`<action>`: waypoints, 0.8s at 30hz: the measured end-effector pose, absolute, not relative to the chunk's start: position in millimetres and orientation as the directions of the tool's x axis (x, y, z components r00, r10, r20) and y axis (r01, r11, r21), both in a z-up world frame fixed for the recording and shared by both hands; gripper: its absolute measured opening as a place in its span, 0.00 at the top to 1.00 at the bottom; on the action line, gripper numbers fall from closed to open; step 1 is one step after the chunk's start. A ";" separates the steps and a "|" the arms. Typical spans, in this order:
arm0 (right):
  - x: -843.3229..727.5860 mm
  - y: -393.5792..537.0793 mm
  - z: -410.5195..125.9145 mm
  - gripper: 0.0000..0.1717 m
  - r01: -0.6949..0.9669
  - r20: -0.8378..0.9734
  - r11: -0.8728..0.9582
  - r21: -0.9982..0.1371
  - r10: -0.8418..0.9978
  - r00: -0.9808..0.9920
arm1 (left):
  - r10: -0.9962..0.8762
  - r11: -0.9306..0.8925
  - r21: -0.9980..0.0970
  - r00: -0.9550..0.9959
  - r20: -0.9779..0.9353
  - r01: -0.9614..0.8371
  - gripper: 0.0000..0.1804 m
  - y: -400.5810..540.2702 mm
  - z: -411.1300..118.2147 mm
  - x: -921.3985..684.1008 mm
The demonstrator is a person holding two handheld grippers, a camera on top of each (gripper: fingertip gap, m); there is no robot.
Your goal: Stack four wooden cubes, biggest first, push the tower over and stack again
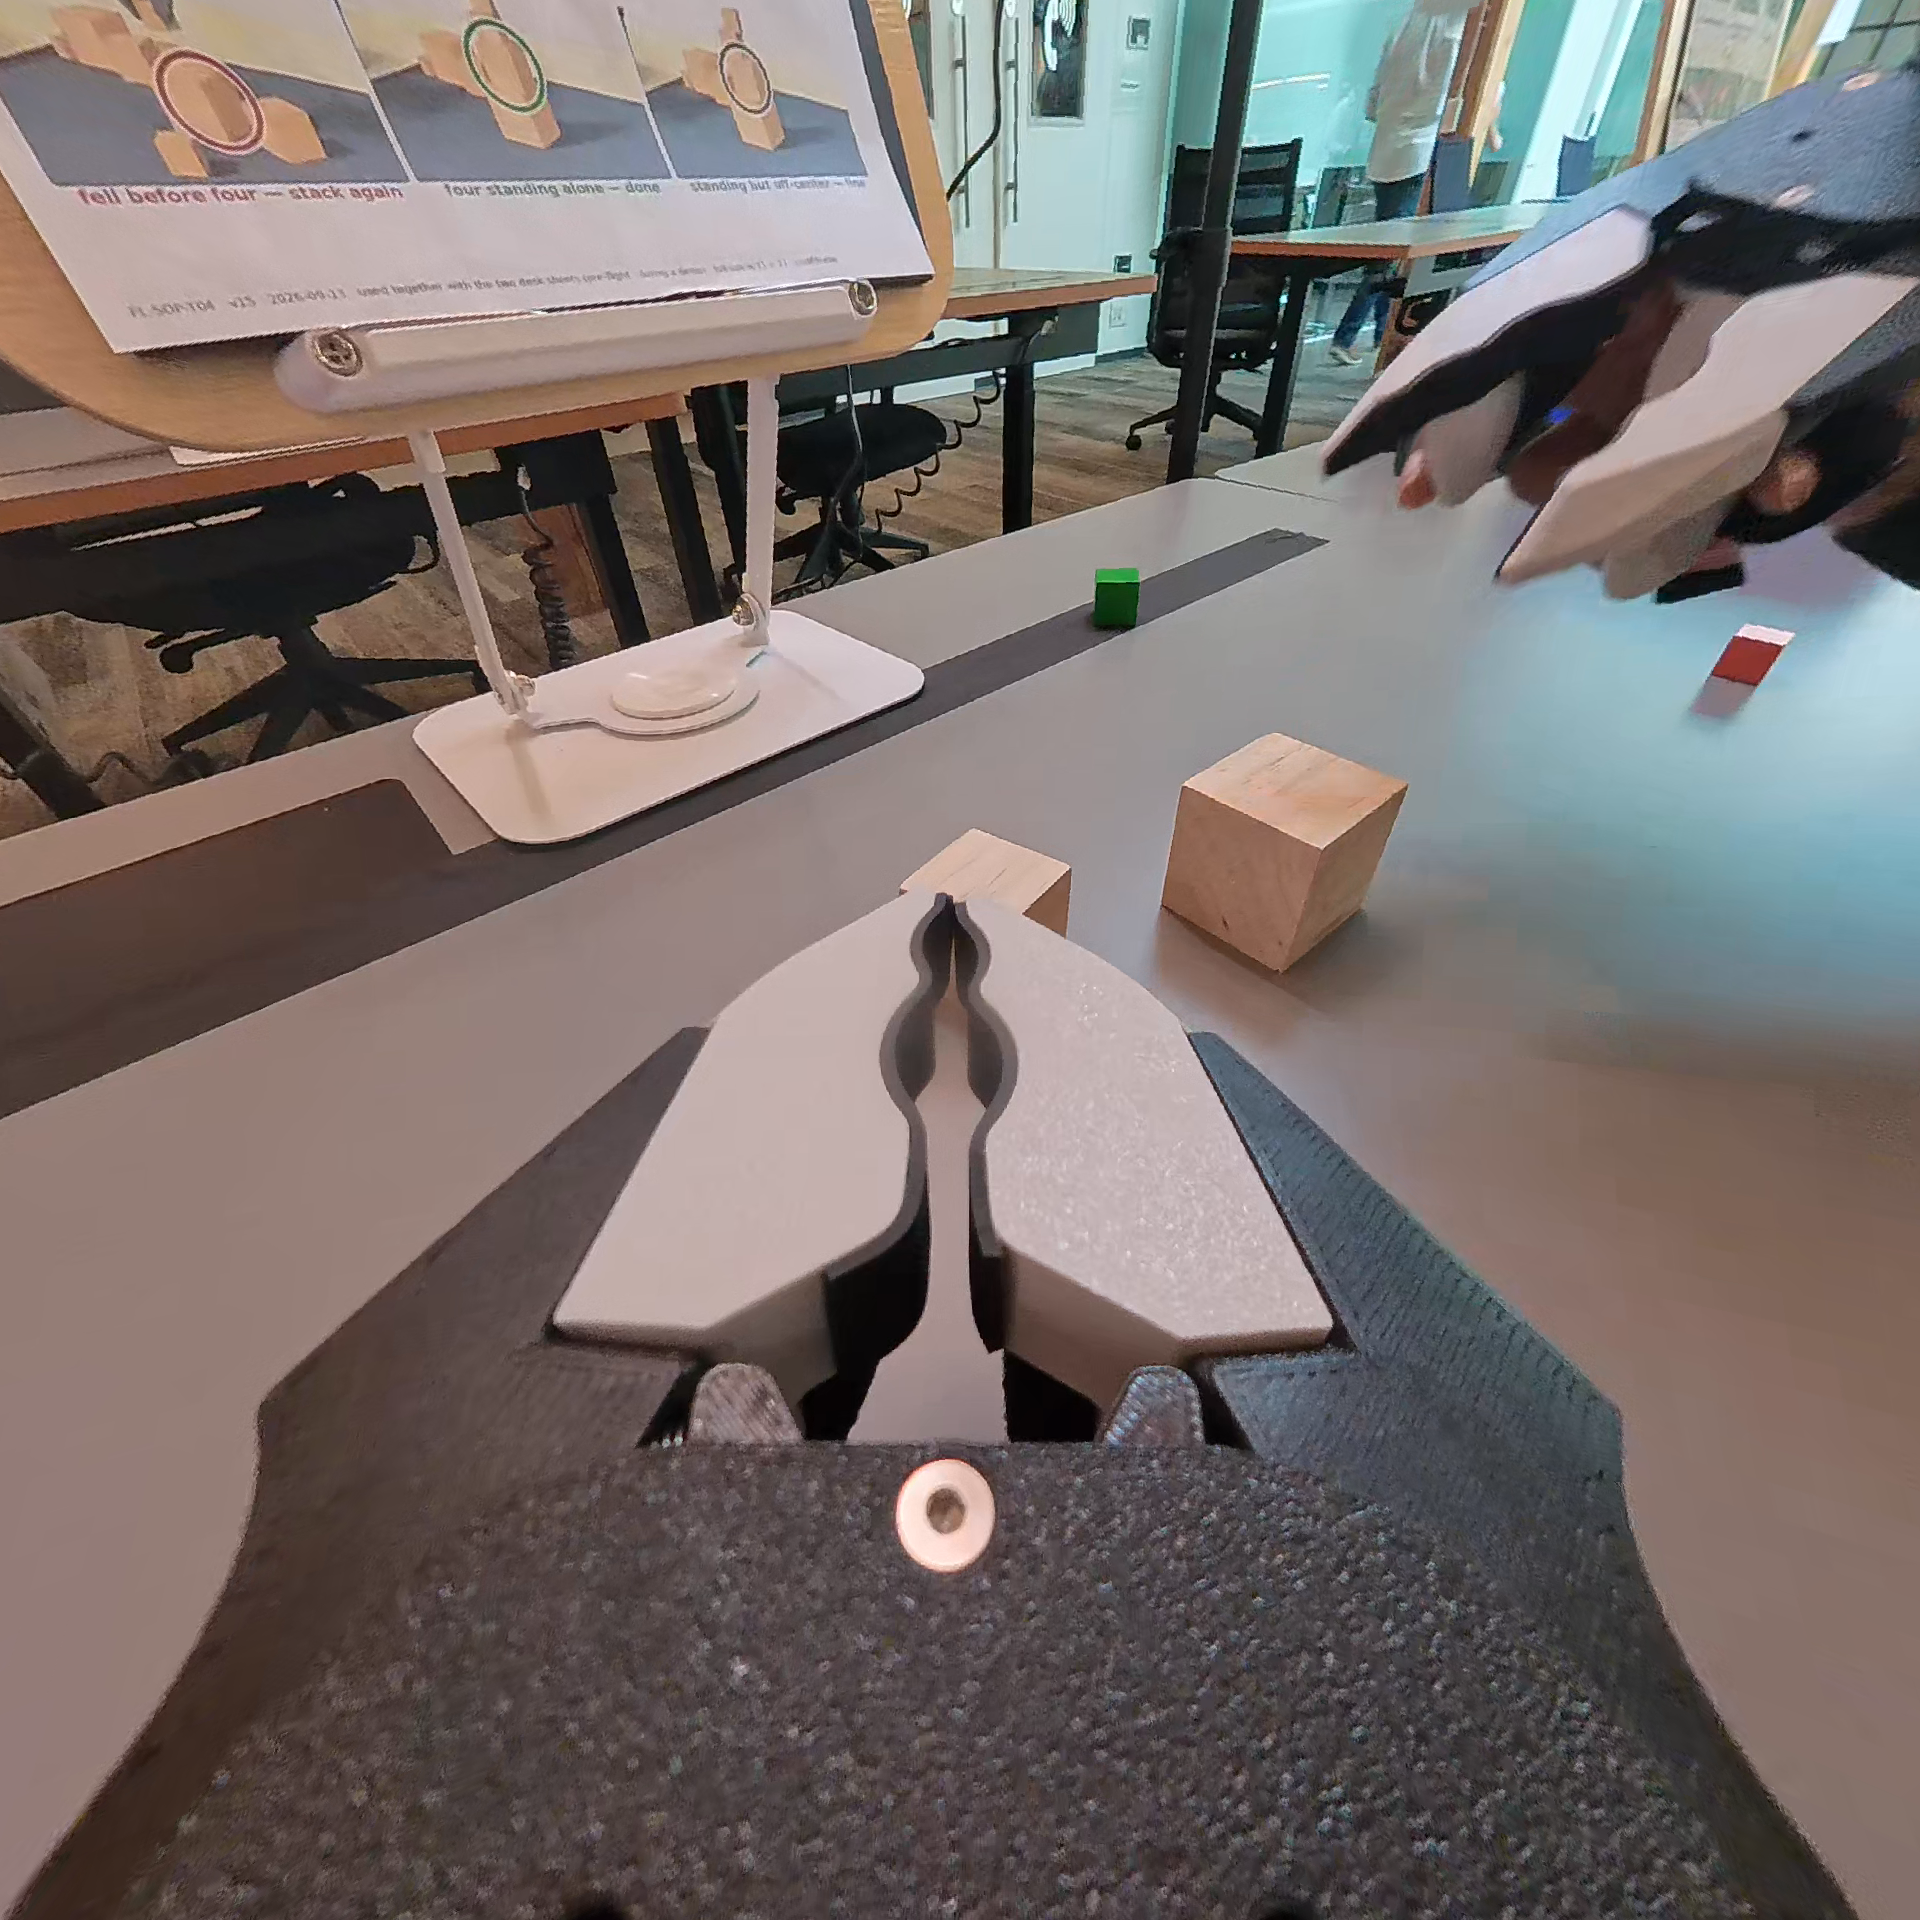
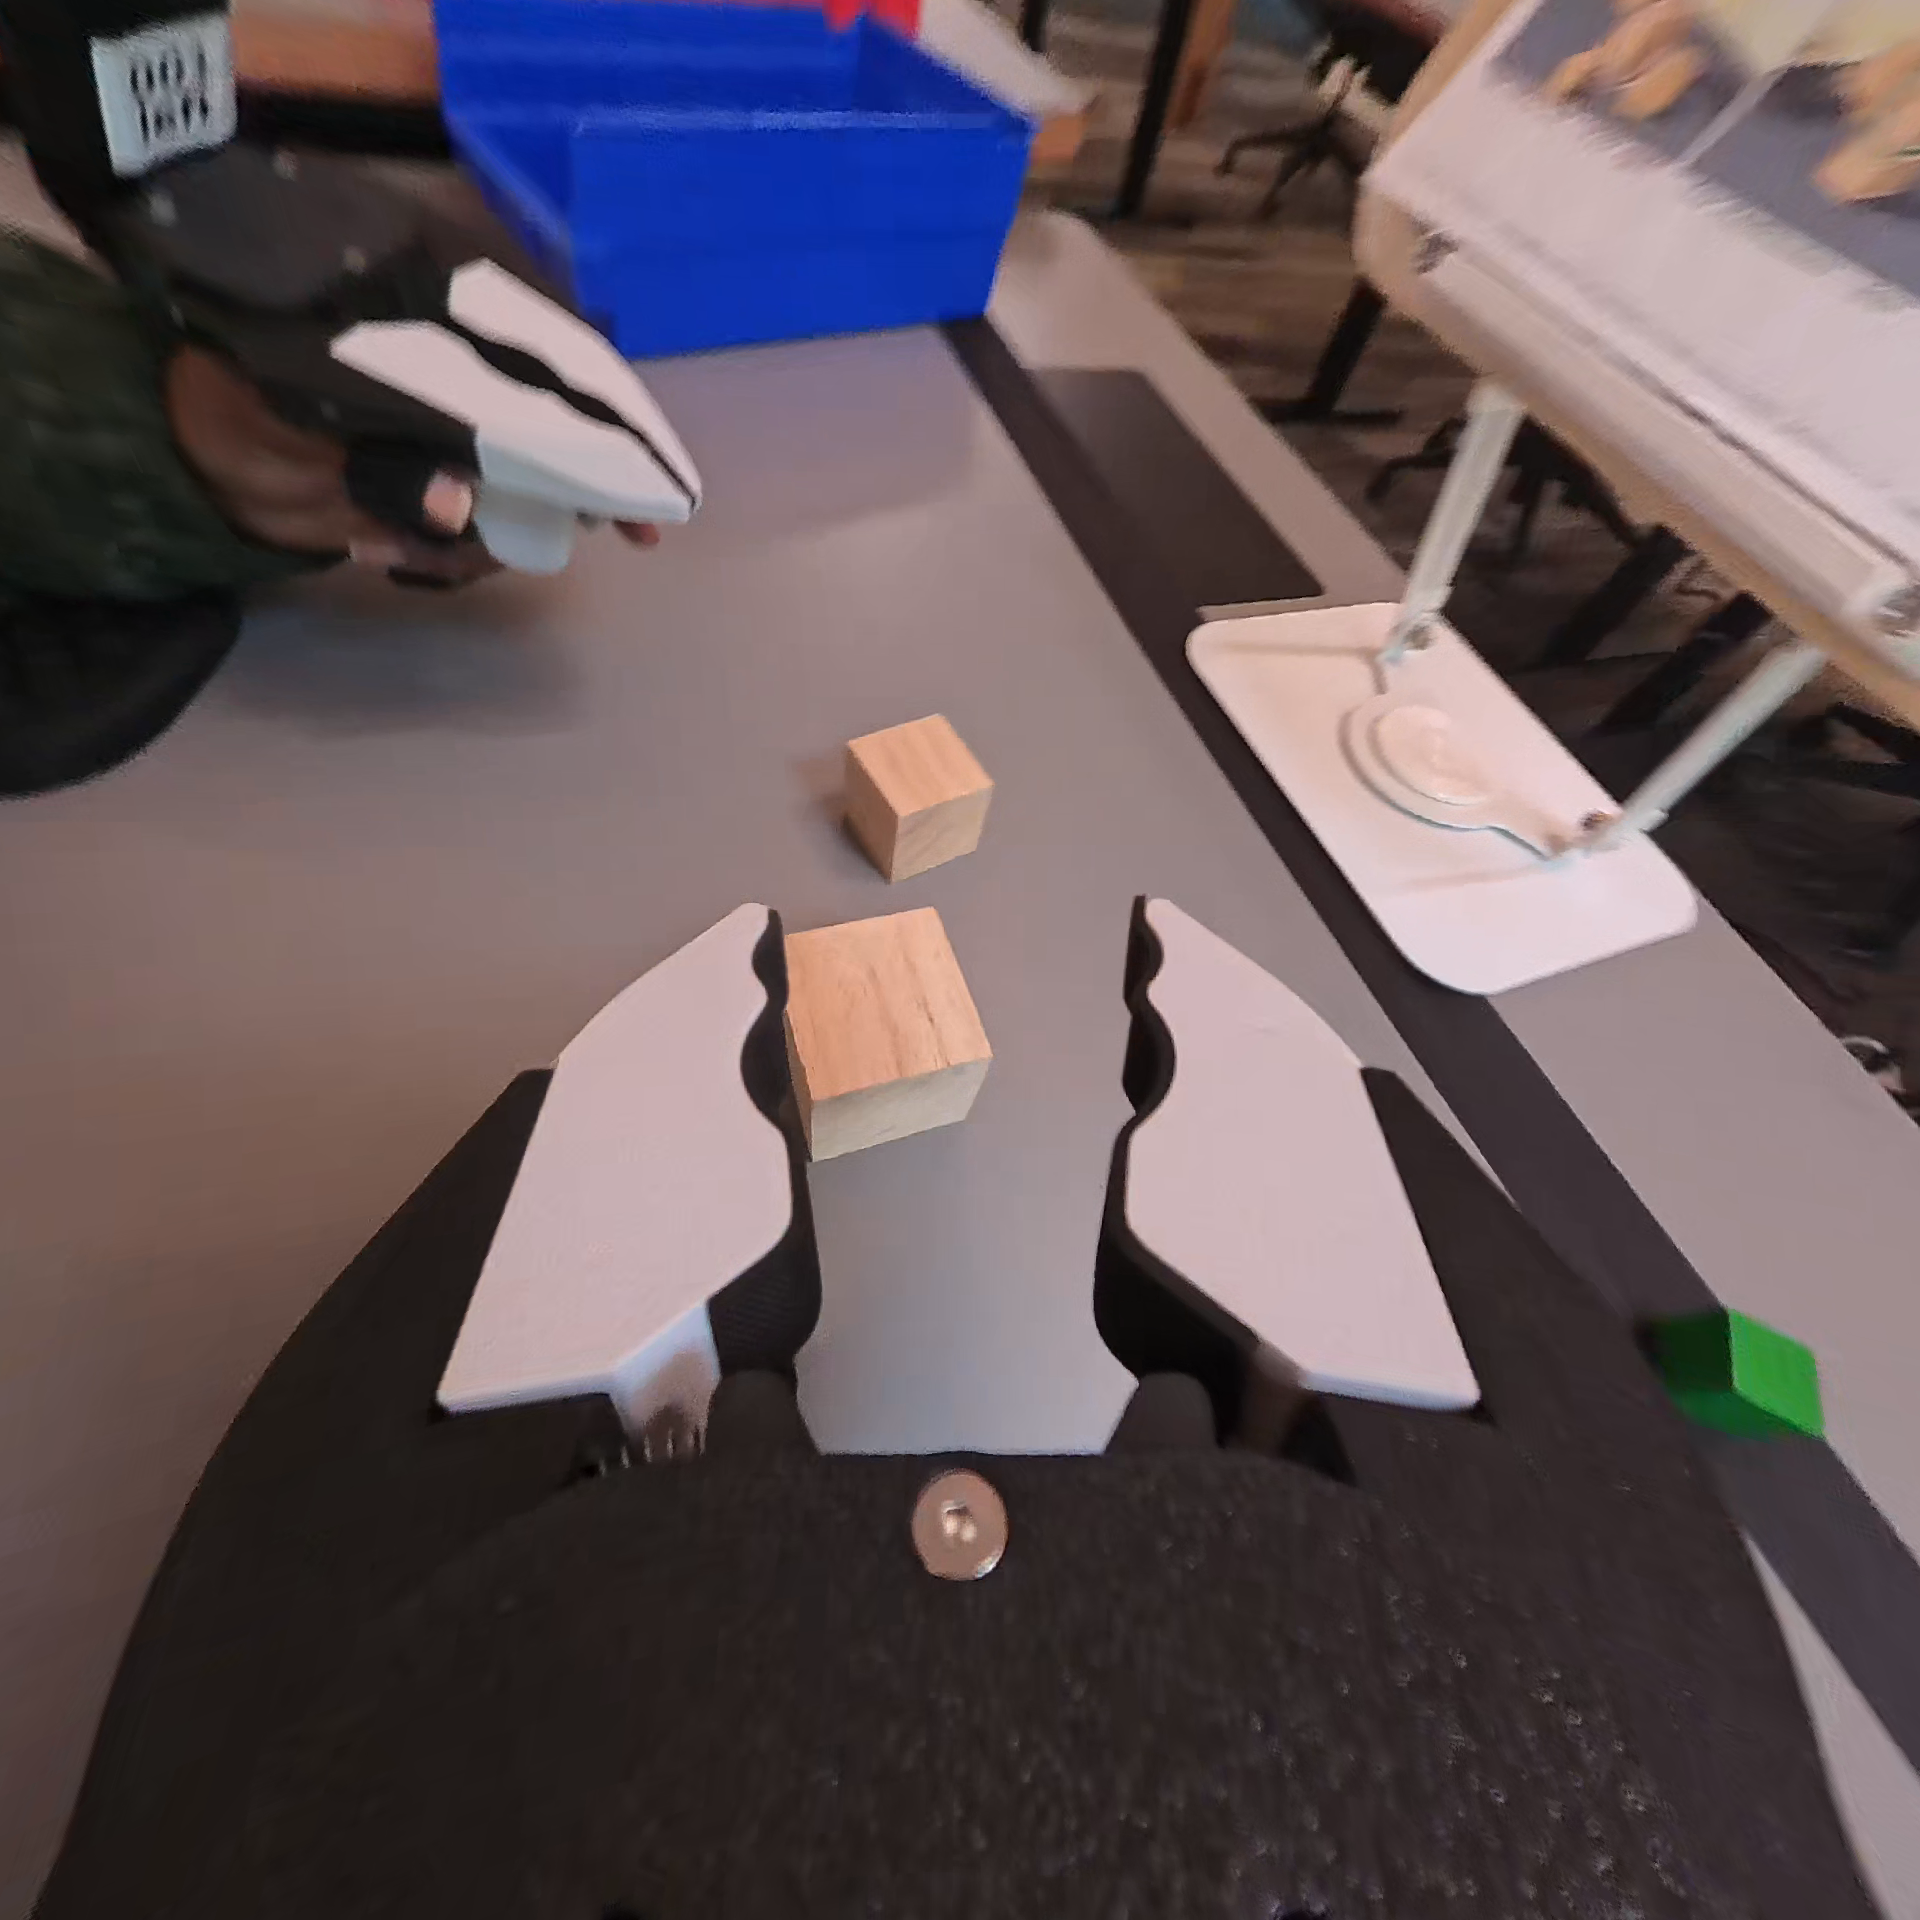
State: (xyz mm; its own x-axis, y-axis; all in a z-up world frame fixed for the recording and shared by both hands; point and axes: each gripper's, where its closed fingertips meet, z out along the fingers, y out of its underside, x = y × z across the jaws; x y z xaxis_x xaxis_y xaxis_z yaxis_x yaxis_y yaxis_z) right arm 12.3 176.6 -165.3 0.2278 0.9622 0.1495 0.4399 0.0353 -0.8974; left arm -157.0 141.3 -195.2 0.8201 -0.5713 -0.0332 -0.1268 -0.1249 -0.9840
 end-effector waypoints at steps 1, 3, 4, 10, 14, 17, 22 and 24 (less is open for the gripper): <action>20.9 177.5 -159.6 0.64 0.409 0.135 0.015 -0.912 0.954 0.266 | -0.569 -0.128 -0.984 0.822 -0.033 -0.128 1.00 141.5 -195.6 -157.3; 35.3 175.9 -151.8 0.67 0.351 0.107 -0.011 -0.936 0.944 0.314 | -0.566 -0.132 -0.983 0.824 -0.032 -0.129 1.00 142.3 -196.7 -157.3; 40.2 174.2 -151.1 0.68 0.338 0.096 -0.020 -0.941 0.942 0.322 | -0.566 -0.134 -0.982 0.824 -0.033 -0.132 1.00 142.6 -197.3 -157.0; 29.2 177.2 -161.6 0.67 0.403 0.159 0.029 -0.915 0.943 0.294 | -0.549 -0.136 -0.978 0.834 -0.061 -0.161 1.00 144.9 -202.2 -157.7; -3.7 187.7 -169.3 0.66 0.465 0.188 0.070 -0.883 0.959 0.212 | -0.508 -0.130 -0.979 0.858 -0.070 -0.157 1.00 147.0 -200.9 -166.0; -33.8 193.8 -181.9 0.65 0.541 0.189 0.096 -0.835 0.975 0.119 | -0.468 -0.121 -0.978 0.879 -0.096 -0.171 1.00 150.1 -200.3 -174.0; -77.2 201.2 -219.5 0.64 0.693 0.172 0.149 -0.706 0.984 -0.036 | -0.455 -0.112 -0.970 0.879 -0.142 -0.214 1.00 150.9 -202.3 -175.5; -90.1 204.5 -235.0 0.63 0.744 0.156 0.165 -0.648 0.984 -0.083 | -0.457 -0.111 -0.966 0.875 -0.158 -0.232 1.00 151.1 -204.0 -174.7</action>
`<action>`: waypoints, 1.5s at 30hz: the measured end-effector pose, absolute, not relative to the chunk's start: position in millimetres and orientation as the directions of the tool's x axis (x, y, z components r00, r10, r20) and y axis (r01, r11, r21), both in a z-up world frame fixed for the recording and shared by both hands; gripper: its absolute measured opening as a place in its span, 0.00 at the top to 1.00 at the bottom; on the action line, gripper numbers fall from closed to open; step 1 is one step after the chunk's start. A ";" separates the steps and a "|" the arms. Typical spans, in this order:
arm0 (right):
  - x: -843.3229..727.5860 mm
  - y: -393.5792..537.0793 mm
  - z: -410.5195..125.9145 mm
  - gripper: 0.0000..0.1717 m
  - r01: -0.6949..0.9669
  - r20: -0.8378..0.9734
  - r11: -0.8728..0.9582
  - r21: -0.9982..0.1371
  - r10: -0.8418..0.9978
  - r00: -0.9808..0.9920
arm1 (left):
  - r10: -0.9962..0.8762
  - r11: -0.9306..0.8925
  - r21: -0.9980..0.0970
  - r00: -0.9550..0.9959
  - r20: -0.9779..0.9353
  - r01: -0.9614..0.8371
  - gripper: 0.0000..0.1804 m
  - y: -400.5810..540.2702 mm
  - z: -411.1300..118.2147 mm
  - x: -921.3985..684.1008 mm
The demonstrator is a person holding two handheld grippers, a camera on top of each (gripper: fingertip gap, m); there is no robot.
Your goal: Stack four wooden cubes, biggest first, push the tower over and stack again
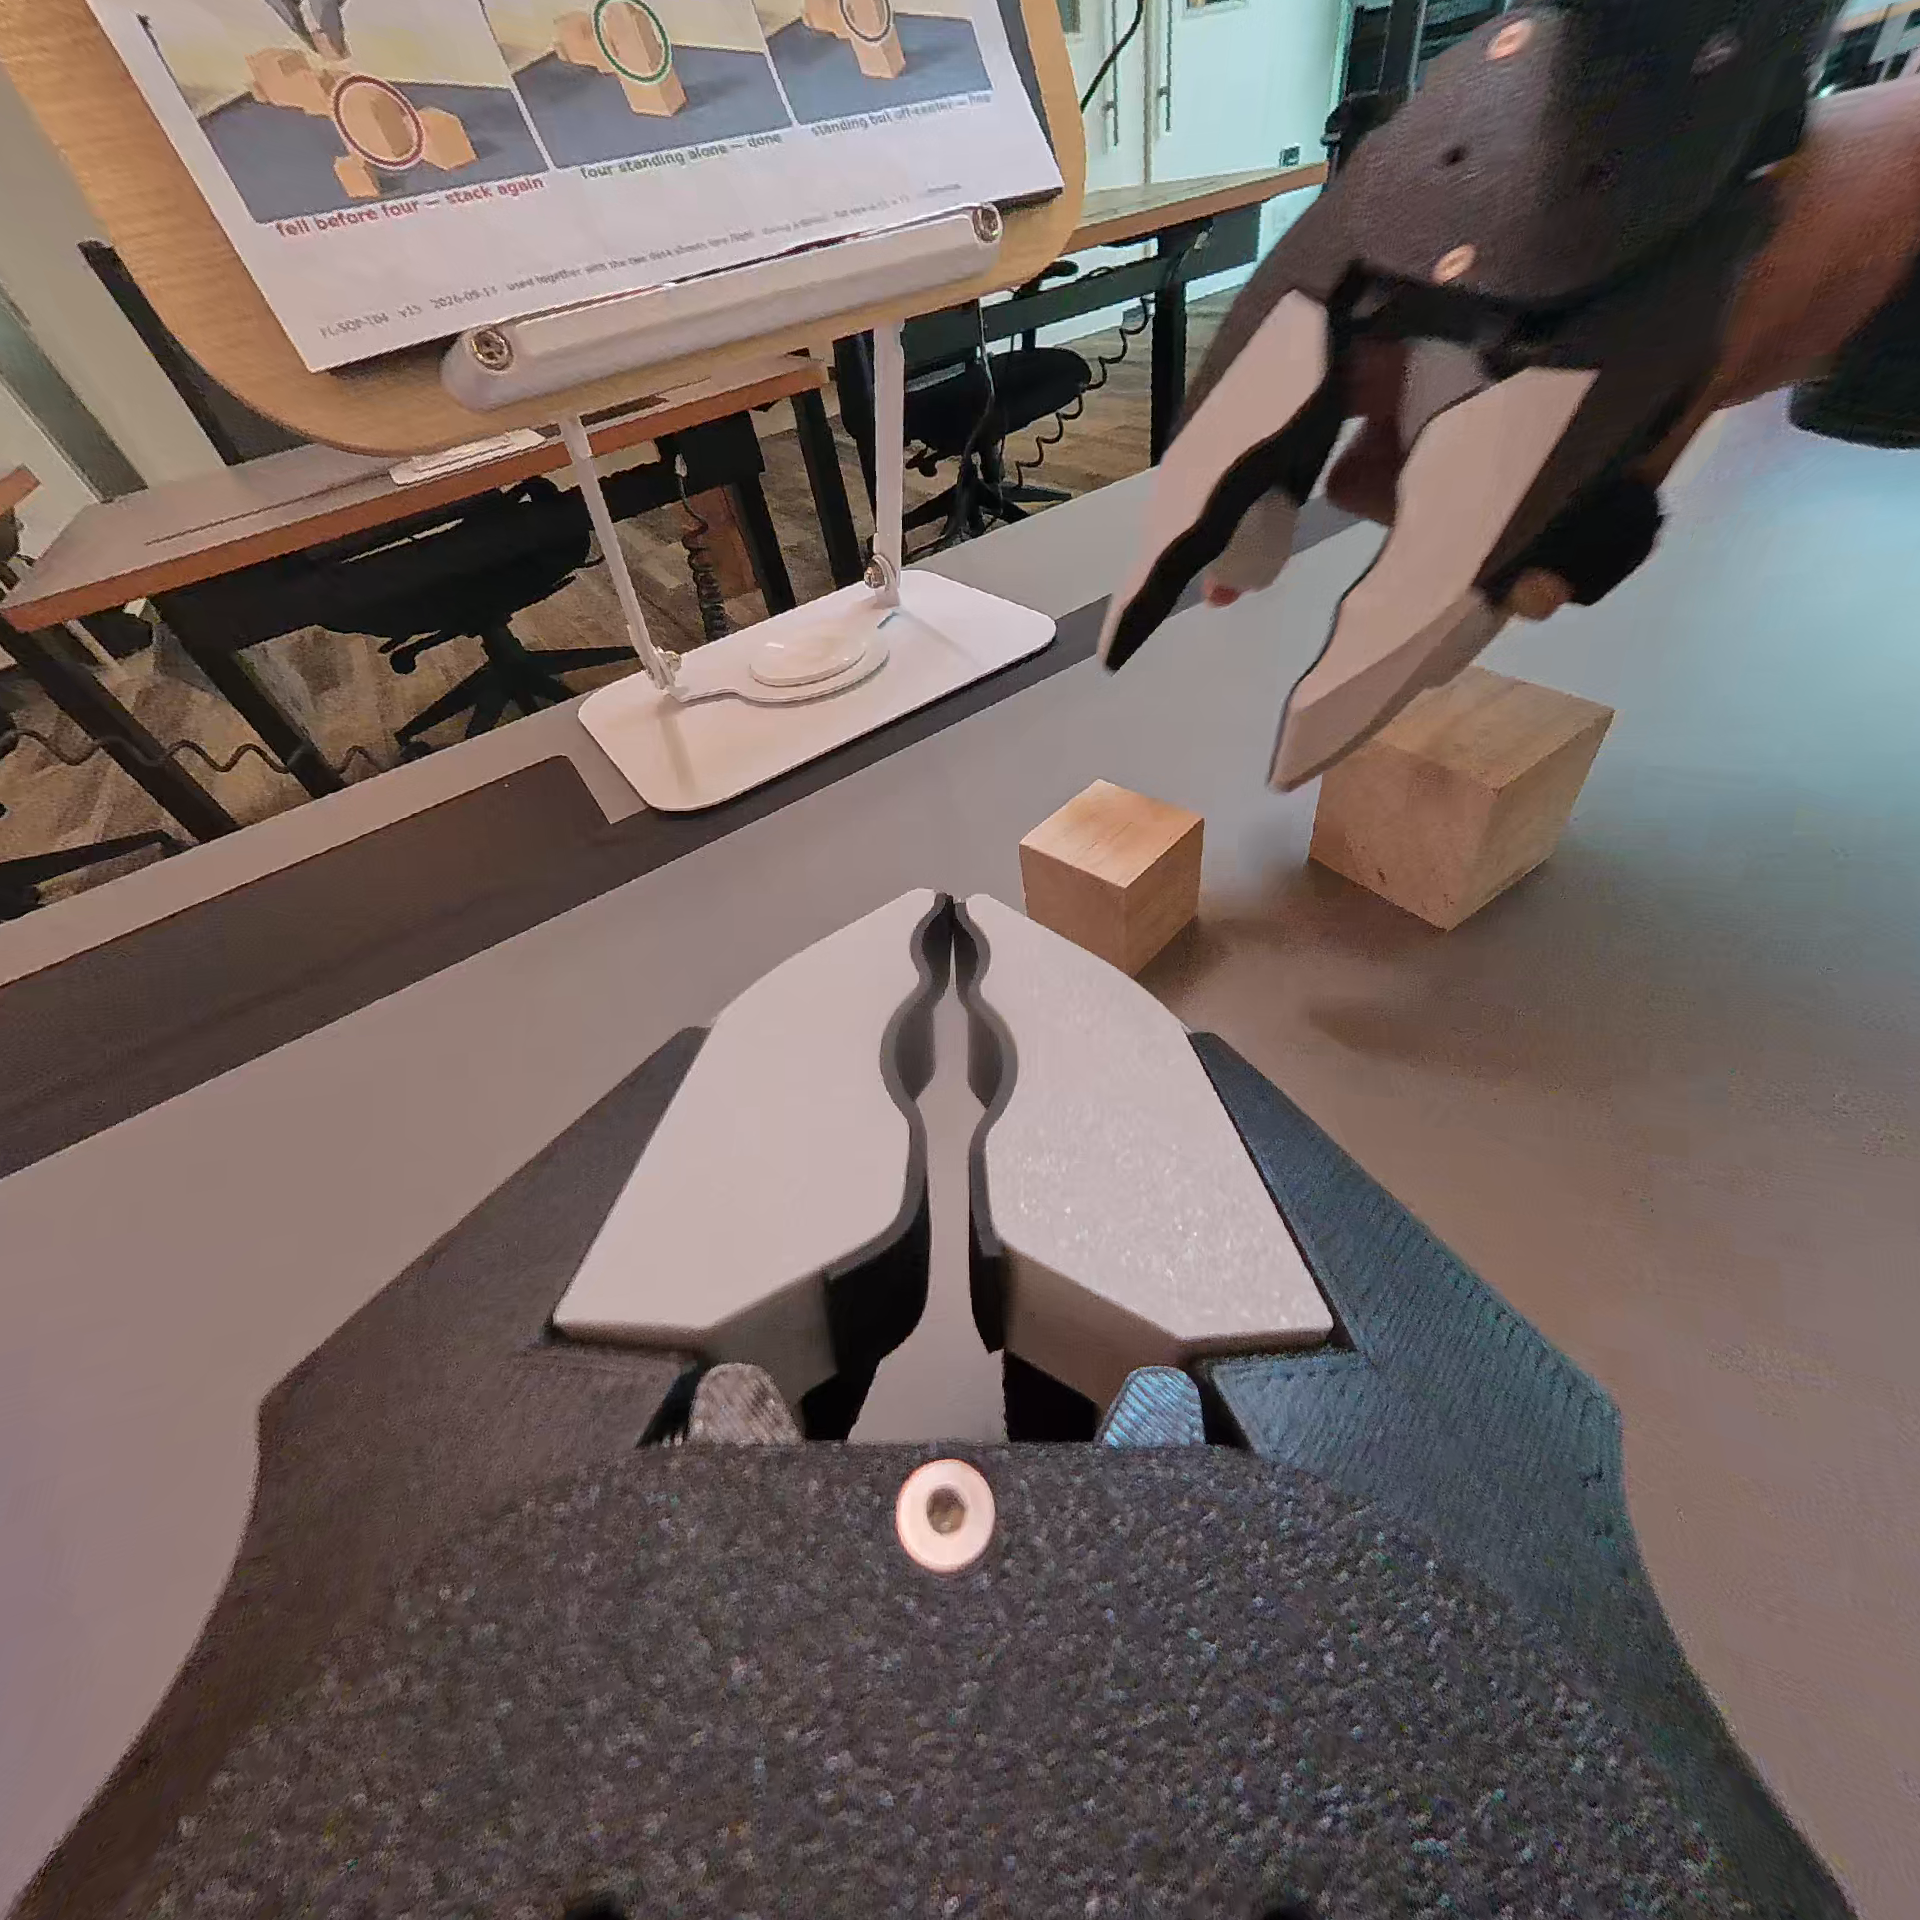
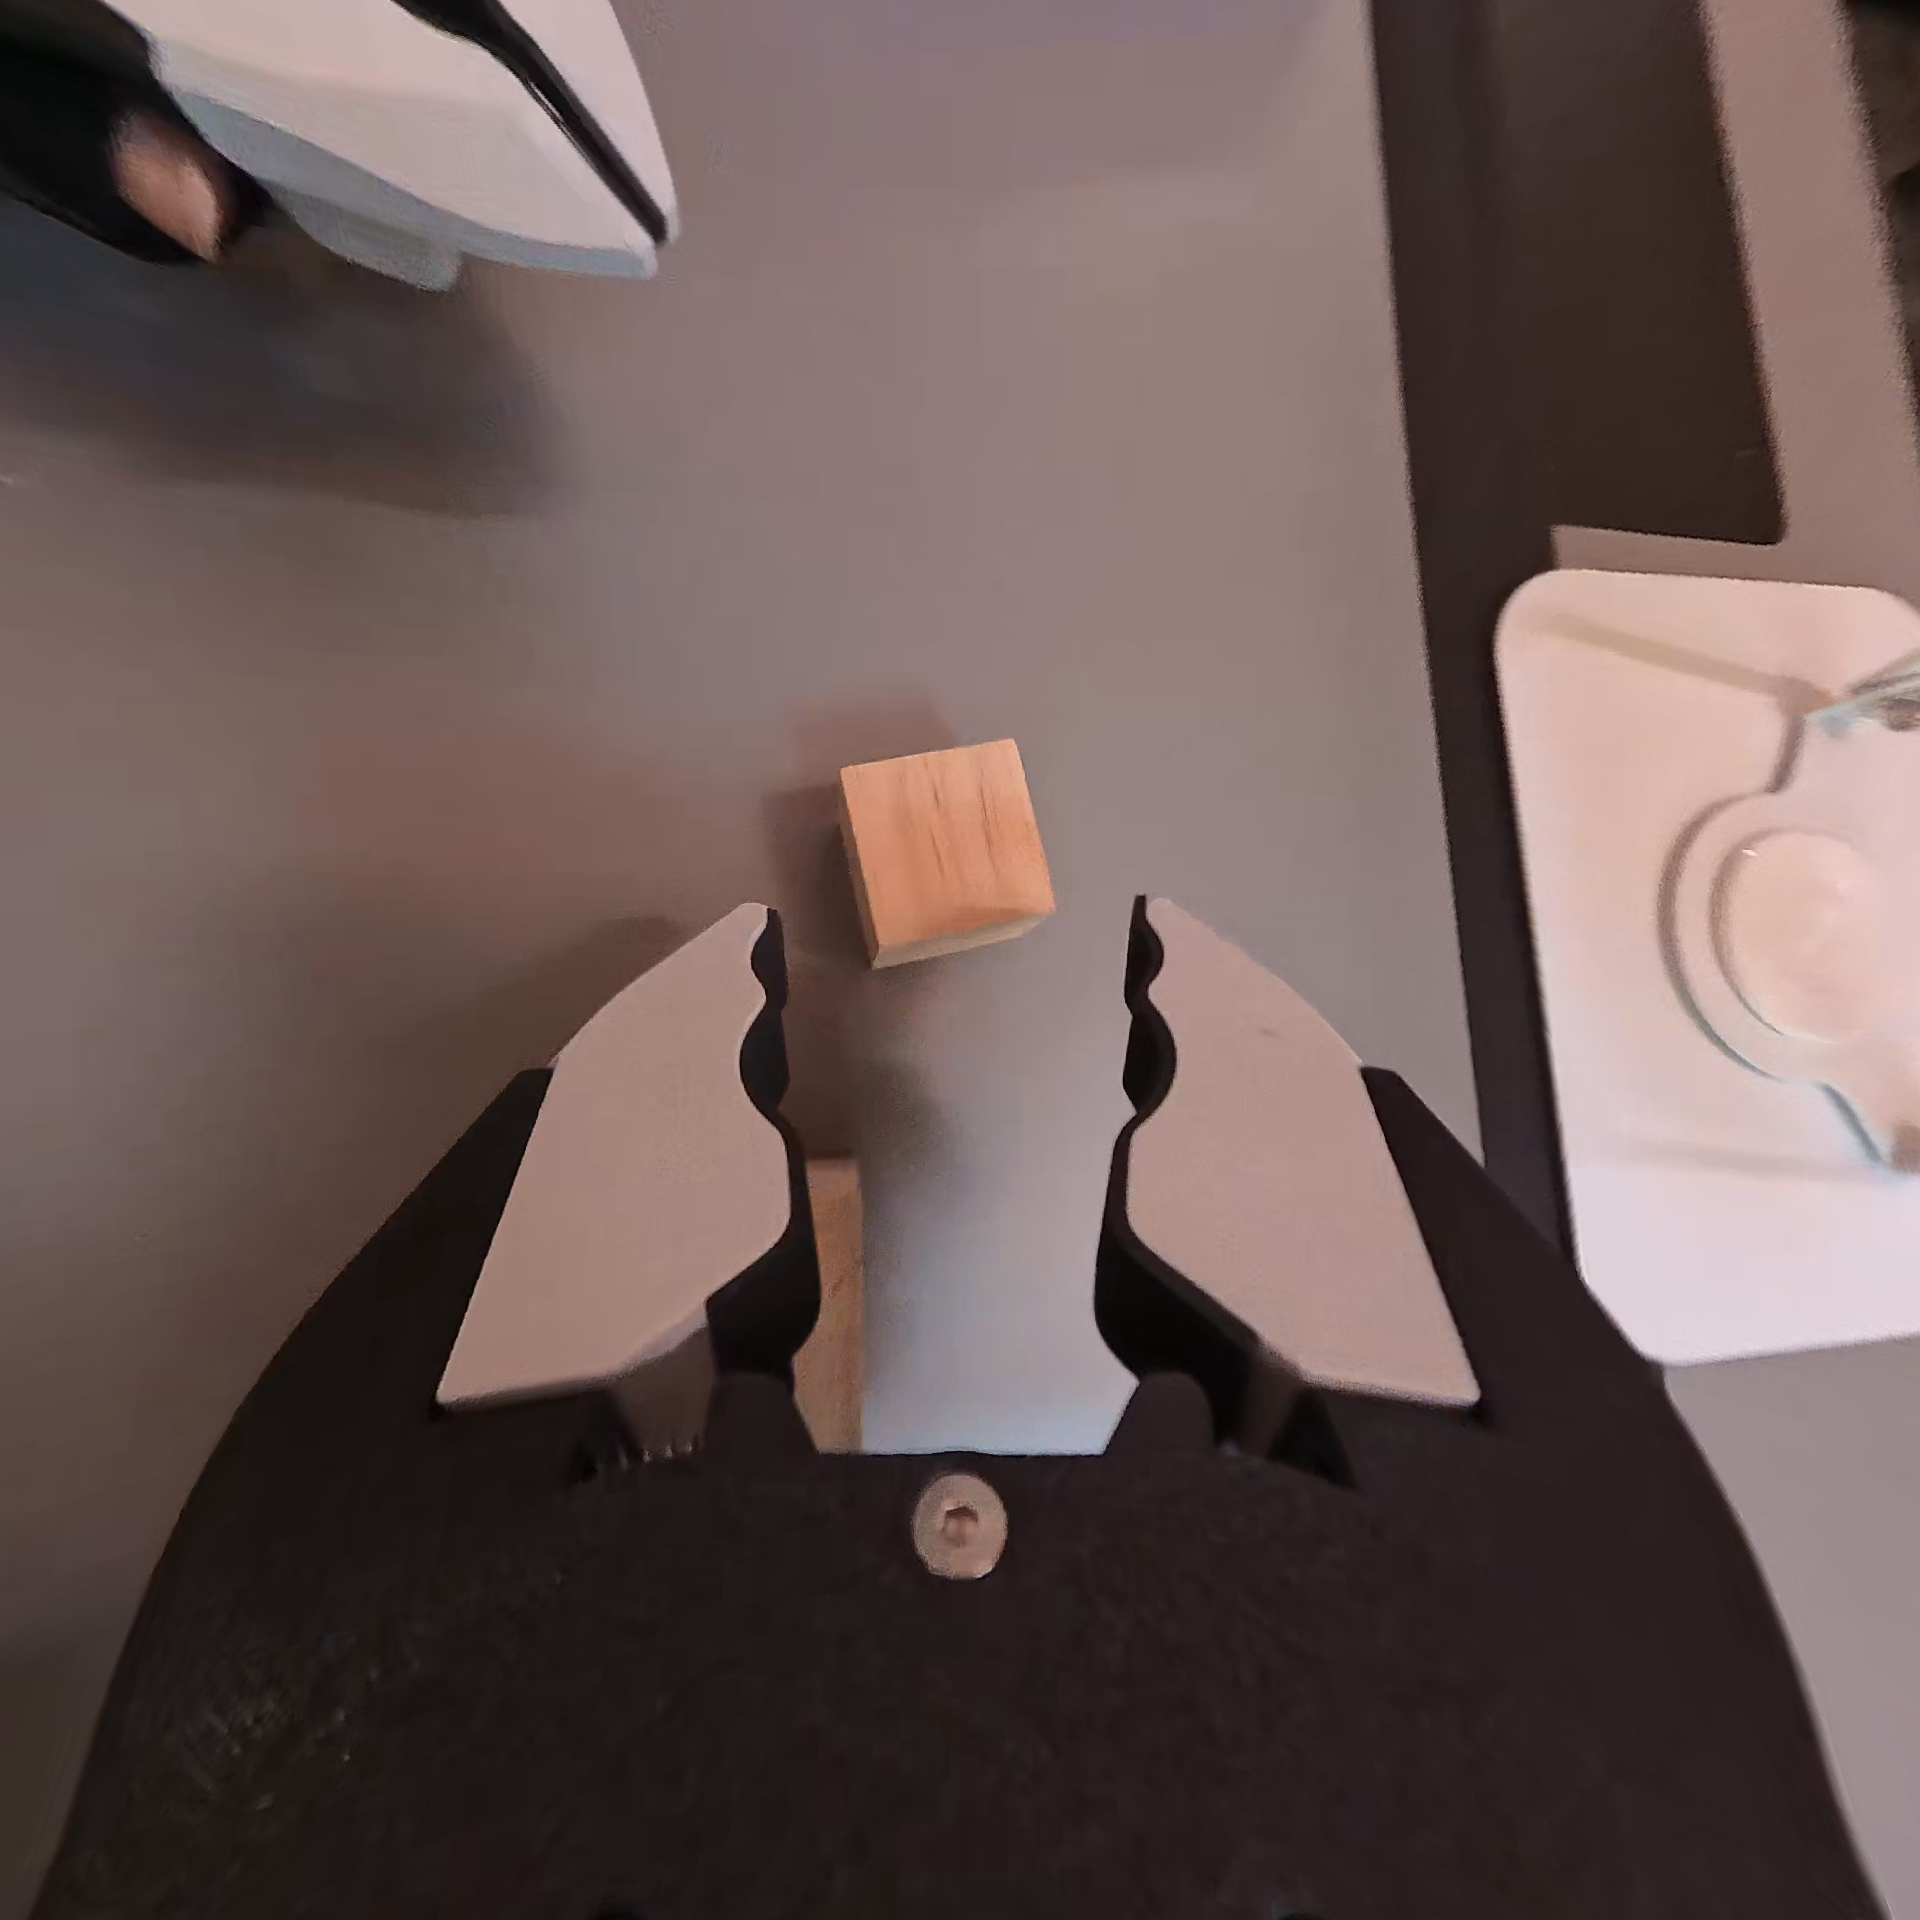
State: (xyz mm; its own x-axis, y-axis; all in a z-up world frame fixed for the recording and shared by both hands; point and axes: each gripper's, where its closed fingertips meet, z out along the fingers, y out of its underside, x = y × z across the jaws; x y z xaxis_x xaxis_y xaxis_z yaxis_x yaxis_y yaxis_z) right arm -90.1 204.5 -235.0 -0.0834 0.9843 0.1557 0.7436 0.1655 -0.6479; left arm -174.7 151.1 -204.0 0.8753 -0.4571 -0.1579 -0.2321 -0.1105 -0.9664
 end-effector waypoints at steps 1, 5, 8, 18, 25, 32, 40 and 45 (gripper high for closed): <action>-95.8 205.8 -241.6 0.63 0.763 0.147 0.173 -0.622 0.984 -0.104 | -0.459 -0.109 -0.965 0.873 -0.164 -0.239 1.00 151.1 -204.5 -174.3; -110.5 210.7 -261.3 0.68 0.822 0.111 0.188 -0.538 0.982 -0.152 | -0.463 -0.105 -0.962 0.868 -0.178 -0.254 1.00 151.1 -205.3 -173.8; -111.5 206.1 -264.4 0.76 0.836 0.080 0.198 -0.511 0.980 -0.183 | -0.468 -0.106 -0.962 0.866 -0.175 -0.252 1.00 150.7 -205.9 -173.9; -74.3 195.6 -194.7 0.76 0.777 0.147 0.192 -0.600 0.981 -0.130 | -0.475 -0.092 -0.965 0.862 -0.175 -0.247 1.00 149.3 -202.8 -174.5; -26.6 186.7 -192.9 0.76 0.810 0.096 0.124 -0.574 0.992 -0.084 | -0.480 -0.076 -0.977 0.866 -0.139 -0.199 1.00 147.7 -195.9 -174.8; -12.8 178.8 -206.9 0.76 0.831 0.085 0.115 -0.544 0.993 -0.082 | -0.553 -0.014 -0.997 0.831 -0.061 -0.082 1.00 139.0 -179.8 -169.4; -14.1 176.7 -209.1 0.76 0.820 0.090 0.111 -0.562 0.993 -0.073 | -0.582 0.037 -0.999 0.813 -0.005 0.020 1.00 134.6 -166.0 -174.6; -13.4 174.5 -210.9 0.76 0.819 0.088 0.102 -0.565 0.994 -0.062 | -0.641 0.047 -0.995 0.767 0.035 0.085 1.00 127.7 -159.4 -173.0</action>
State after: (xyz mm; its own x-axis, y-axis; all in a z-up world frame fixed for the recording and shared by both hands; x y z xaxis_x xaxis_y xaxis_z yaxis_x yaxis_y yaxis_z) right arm -13.4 174.5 -210.9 -0.0625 0.9941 0.0883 0.8188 0.1017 -0.5650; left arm -173.0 127.7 -159.4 0.7668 -0.6409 0.0353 0.0849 0.0467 -0.9953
